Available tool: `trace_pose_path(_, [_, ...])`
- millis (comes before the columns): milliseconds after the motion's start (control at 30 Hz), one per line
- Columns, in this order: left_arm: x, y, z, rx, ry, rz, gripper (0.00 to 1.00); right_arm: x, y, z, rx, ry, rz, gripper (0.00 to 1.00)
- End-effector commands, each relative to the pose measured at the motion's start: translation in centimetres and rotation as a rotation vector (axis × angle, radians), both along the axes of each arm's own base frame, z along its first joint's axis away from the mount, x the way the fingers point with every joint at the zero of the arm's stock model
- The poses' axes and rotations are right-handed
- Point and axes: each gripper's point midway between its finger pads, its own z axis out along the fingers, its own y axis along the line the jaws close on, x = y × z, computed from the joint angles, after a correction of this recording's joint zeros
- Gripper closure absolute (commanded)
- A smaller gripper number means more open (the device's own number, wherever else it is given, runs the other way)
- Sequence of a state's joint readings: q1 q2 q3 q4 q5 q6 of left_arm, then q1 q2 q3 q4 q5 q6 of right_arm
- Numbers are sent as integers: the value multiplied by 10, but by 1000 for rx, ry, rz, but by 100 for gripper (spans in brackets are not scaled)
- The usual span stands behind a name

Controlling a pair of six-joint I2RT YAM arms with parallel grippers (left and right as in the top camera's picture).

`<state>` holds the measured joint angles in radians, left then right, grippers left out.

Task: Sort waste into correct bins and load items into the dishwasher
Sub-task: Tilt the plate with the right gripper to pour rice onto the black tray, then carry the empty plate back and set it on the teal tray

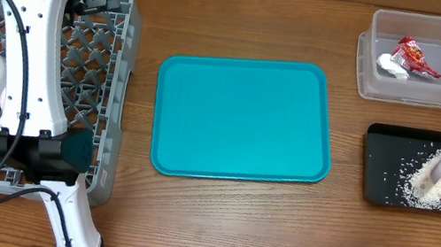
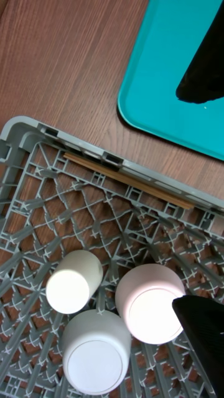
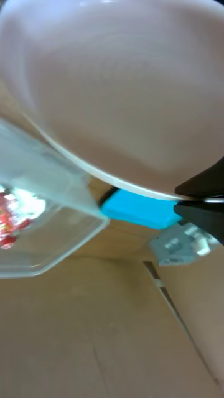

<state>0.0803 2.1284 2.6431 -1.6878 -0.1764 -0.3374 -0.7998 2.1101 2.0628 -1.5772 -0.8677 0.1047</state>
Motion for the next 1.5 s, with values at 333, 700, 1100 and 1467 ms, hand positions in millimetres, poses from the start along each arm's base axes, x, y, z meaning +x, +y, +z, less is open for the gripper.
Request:
trace_pose_path(333, [1,0,-5,4,17,-9,0,5,46,78,142,-300,100,96])
trace_pose_path(700, [1,0,-5,4,17,-8,0,8,95,126,-35,-425,225,96])
trace_pose_path(1100, [1,-1,-5,4,17,-9,0,5,227,107,-108,-460,690,96])
trace_pose_path(1467, [1,-1,-5,4,17,-9,0,10,445,9,-652,-153,900,96])
